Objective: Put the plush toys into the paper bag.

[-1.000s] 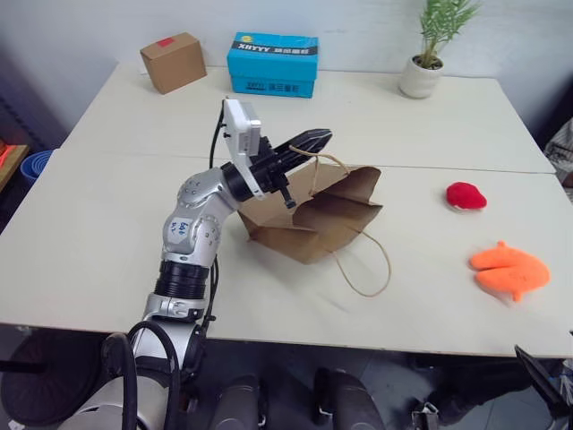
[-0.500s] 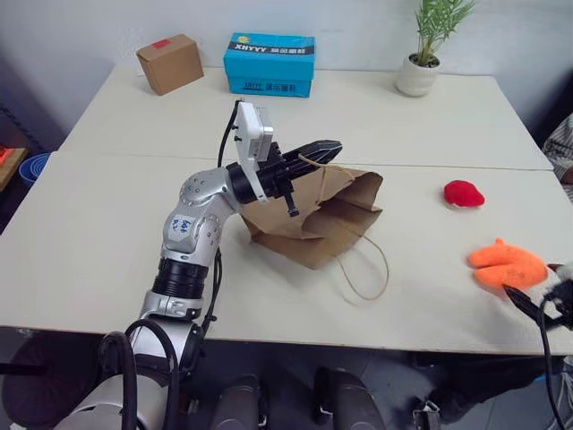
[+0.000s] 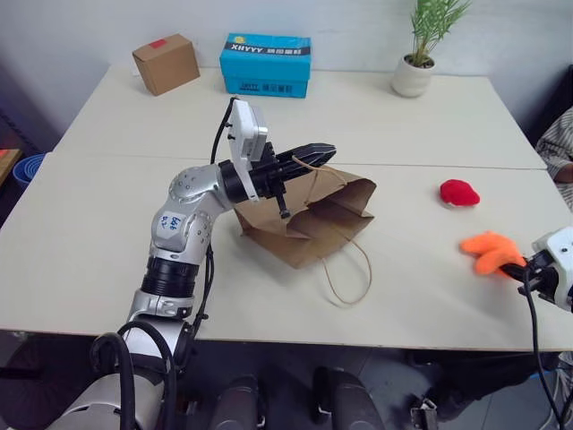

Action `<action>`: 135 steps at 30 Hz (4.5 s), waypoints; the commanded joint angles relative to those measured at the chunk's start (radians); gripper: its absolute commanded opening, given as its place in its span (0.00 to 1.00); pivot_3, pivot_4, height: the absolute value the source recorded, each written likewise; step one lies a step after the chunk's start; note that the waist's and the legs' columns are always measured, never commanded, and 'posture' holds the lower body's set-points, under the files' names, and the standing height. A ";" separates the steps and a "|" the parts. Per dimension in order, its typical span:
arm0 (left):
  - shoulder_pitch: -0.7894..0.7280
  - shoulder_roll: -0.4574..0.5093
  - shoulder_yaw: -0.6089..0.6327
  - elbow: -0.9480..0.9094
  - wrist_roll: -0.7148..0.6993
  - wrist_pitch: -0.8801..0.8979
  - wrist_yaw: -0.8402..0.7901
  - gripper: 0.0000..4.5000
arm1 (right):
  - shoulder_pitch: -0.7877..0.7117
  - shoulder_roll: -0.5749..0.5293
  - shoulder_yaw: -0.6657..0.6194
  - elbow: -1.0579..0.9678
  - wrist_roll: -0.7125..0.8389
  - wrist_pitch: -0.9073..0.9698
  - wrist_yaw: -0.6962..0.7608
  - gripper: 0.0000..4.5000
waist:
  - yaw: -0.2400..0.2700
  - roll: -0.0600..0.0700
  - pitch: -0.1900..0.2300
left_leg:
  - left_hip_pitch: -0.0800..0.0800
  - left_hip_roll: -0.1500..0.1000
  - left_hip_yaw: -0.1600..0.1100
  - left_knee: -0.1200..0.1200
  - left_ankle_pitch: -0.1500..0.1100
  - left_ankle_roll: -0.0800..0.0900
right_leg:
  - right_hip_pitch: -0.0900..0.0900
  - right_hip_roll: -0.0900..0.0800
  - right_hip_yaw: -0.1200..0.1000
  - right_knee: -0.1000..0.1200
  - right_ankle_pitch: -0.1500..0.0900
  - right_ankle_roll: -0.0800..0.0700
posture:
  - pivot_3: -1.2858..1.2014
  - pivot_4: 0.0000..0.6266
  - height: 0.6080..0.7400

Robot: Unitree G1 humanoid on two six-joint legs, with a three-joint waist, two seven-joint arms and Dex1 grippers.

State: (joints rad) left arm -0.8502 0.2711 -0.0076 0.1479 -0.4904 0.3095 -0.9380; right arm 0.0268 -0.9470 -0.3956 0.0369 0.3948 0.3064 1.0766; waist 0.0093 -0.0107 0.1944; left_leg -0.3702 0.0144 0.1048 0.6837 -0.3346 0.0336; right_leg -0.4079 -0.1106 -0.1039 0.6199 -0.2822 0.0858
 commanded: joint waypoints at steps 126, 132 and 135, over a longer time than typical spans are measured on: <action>-0.031 0.021 0.009 -0.060 -0.086 0.130 -0.163 0.00 | -0.556 0.782 0.527 0.064 -0.204 0.131 -0.751 0.18 | -0.016 0.005 0.002 | -0.006 -0.003 -0.001 0.000 0.001 0.001 | -0.005 0.001 0.000 0.002 0.000 -0.001 | 0.52 0.24 1.00; -0.033 0.021 0.032 -0.051 -0.084 0.118 -0.125 0.00 | -0.515 0.683 0.484 -0.205 -0.053 0.359 -0.596 0.64 | -0.011 0.005 0.002 | -0.006 -0.003 -0.002 0.000 0.001 0.001 | -0.005 -0.001 -0.001 0.002 0.000 -0.001 | 0.52 0.24 1.00; -0.026 0.022 0.034 -0.055 -0.080 0.113 -0.116 0.00 | -0.491 0.599 0.415 -0.332 0.069 0.503 -0.534 0.87 | -0.010 0.005 0.002 | -0.008 -0.003 -0.003 0.000 0.001 0.002 | -0.005 -0.002 -0.002 0.001 0.000 -0.001 | 0.52 0.24 1.00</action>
State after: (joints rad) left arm -0.8725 0.2922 0.0151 0.1249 -0.5593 0.4413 -1.0600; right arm -0.4602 -0.3294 0.0693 -0.2056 0.3923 0.7462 0.5105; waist -0.0002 -0.0061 0.1967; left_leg -0.3781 0.0113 0.1014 0.6842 -0.3338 0.0357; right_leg -0.4128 -0.1131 -0.1058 0.6203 -0.2824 0.0849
